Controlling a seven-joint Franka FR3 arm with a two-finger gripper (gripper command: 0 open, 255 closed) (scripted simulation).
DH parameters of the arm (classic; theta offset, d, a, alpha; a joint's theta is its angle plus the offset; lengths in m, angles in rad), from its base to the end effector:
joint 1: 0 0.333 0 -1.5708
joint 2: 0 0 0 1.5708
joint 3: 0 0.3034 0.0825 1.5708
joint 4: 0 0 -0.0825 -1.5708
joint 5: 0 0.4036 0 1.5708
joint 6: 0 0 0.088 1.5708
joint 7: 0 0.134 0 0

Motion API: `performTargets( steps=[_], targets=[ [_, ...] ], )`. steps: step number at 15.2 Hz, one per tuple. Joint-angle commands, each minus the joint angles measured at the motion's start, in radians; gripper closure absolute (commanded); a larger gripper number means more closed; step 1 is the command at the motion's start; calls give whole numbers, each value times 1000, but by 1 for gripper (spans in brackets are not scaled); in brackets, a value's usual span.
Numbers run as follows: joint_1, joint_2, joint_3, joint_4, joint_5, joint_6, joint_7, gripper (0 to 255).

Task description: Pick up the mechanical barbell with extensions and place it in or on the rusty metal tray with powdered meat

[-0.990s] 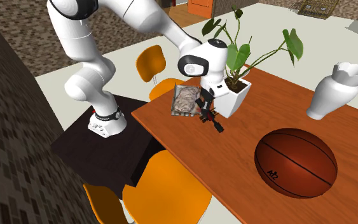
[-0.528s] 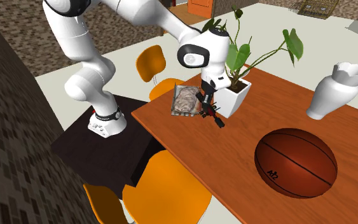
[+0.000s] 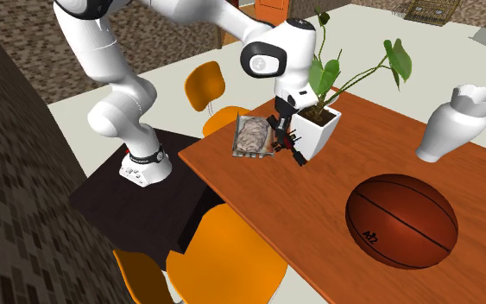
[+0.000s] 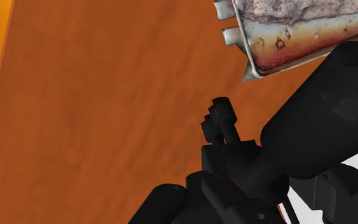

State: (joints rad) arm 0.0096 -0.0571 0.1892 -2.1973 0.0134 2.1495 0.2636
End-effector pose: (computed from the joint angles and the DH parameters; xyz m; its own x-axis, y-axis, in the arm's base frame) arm 0.5279 0.1074 0.3588 0.9974 -0.0723 0.0079 -0.0723 -0.9974 -0.0027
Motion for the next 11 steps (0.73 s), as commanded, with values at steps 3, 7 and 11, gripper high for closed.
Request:
performTargets(
  steps=[3,7,11],
  targets=[
    [10,-39,10,2,9,-41,15,255],
    [51,-125,54,-80,37,-42,83,255],
    [96,-202,103,-145,71,-50,155,255]
  ],
)
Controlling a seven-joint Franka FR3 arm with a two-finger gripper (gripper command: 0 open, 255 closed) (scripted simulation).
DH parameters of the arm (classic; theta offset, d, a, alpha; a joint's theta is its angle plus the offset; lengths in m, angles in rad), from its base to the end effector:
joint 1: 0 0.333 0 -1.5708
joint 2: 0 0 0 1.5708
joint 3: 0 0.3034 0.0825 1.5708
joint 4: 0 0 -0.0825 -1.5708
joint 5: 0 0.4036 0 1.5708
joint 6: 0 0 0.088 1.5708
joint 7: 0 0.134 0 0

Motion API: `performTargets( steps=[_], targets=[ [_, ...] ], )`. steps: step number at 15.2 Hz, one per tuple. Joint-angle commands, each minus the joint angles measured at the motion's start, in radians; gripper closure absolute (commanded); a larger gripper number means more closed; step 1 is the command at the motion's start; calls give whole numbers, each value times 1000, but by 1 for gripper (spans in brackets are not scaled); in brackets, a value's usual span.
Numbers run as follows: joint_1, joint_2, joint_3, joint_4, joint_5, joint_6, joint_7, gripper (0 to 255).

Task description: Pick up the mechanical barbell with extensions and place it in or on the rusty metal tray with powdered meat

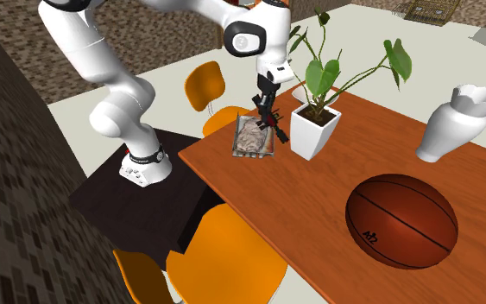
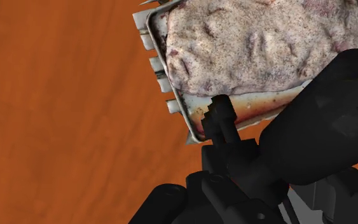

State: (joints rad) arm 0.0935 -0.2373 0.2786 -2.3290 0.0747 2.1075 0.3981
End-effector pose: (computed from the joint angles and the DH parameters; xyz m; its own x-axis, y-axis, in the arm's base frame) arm 0.4554 0.1828 0.3808 0.9974 -0.0711 0.0076 -0.0711 -0.9975 -0.0030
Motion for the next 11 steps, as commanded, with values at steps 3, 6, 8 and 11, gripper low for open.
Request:
performTargets(
  steps=[3,6,8,11],
  targets=[
    [49,-72,53,-50,38,-17,78,255],
    [86,-115,96,-76,68,-29,139,255],
    [109,-136,123,-86,86,-37,177,255],
    [109,-119,129,-113,85,7,179,255]
  ],
)
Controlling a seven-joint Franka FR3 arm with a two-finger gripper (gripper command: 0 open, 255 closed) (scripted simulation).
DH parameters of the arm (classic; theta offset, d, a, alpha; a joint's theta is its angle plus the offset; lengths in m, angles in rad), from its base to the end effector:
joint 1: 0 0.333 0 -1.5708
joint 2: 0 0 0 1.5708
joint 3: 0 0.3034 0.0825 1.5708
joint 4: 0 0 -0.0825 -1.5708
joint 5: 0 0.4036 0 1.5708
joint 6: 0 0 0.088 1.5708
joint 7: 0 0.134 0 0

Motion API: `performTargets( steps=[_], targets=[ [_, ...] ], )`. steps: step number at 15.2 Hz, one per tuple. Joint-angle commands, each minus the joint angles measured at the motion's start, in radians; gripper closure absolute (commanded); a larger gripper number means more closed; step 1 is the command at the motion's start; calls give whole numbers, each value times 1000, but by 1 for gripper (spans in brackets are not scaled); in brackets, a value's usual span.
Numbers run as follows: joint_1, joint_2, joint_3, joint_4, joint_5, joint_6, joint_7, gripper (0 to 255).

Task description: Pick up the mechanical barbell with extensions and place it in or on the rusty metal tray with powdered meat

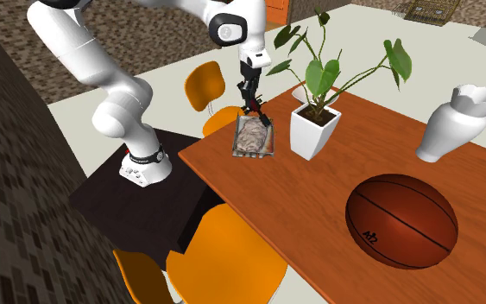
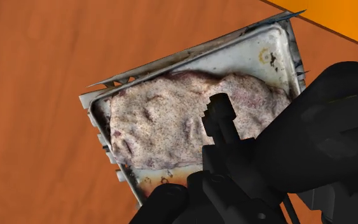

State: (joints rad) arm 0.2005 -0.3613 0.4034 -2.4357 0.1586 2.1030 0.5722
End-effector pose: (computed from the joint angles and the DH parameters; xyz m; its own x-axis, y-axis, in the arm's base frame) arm 0.3724 0.2653 0.3786 0.9974 -0.0718 0.0074 -0.0717 -0.9974 -0.0023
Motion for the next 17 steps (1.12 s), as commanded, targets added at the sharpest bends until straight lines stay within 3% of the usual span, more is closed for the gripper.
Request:
performTargets(
  steps=[1,13,17],
  targets=[
    [1,11,7,-15,0,27,6,255],
    [-7,108,36,-103,-18,208,26,255],
    [-7,108,36,-103,-18,208,26,255]
  ],
)
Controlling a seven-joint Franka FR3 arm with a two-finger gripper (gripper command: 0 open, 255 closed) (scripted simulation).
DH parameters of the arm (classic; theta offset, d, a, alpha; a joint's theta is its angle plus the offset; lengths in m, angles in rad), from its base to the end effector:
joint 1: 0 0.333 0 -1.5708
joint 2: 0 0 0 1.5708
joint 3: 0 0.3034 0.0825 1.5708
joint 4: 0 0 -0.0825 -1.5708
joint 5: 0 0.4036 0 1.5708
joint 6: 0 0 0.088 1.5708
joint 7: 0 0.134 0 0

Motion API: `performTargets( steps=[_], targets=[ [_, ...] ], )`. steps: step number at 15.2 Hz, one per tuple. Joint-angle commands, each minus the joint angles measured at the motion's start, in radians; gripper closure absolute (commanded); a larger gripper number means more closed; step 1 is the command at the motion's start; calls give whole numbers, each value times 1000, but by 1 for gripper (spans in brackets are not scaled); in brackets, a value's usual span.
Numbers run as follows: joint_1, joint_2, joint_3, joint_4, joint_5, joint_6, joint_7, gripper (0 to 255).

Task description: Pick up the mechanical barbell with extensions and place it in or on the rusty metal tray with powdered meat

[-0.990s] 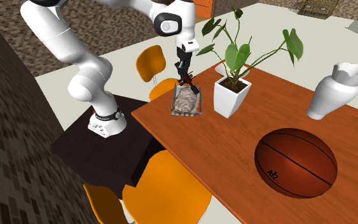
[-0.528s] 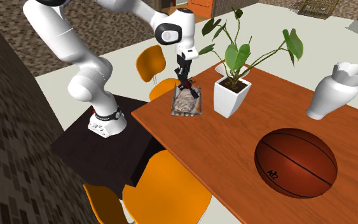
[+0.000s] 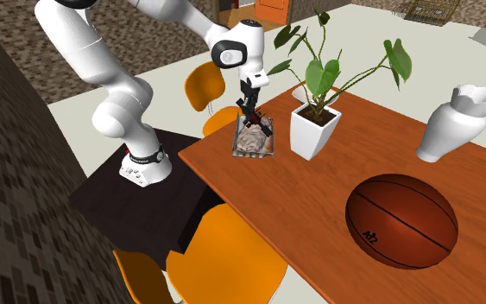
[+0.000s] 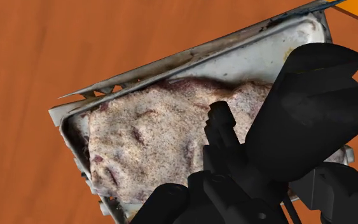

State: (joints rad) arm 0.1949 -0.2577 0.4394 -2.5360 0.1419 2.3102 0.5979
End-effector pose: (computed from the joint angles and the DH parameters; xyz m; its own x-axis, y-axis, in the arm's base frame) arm 0.3682 0.2670 0.3058 0.9974 -0.0709 0.0127 -0.0708 -0.9975 -0.0055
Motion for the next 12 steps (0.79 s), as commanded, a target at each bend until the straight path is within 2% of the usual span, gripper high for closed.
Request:
performTargets(
  steps=[1,4,5,10,12],
  targets=[
    [-1,4,0,-3,-1,1,1,255],
    [-1,4,0,-3,-1,1,1,255],
    [-1,3,0,-5,0,2,1,0],
    [-1,4,0,-3,-1,1,1,0],
    [3,-43,-12,30,11,-77,-10,0]
  ],
)
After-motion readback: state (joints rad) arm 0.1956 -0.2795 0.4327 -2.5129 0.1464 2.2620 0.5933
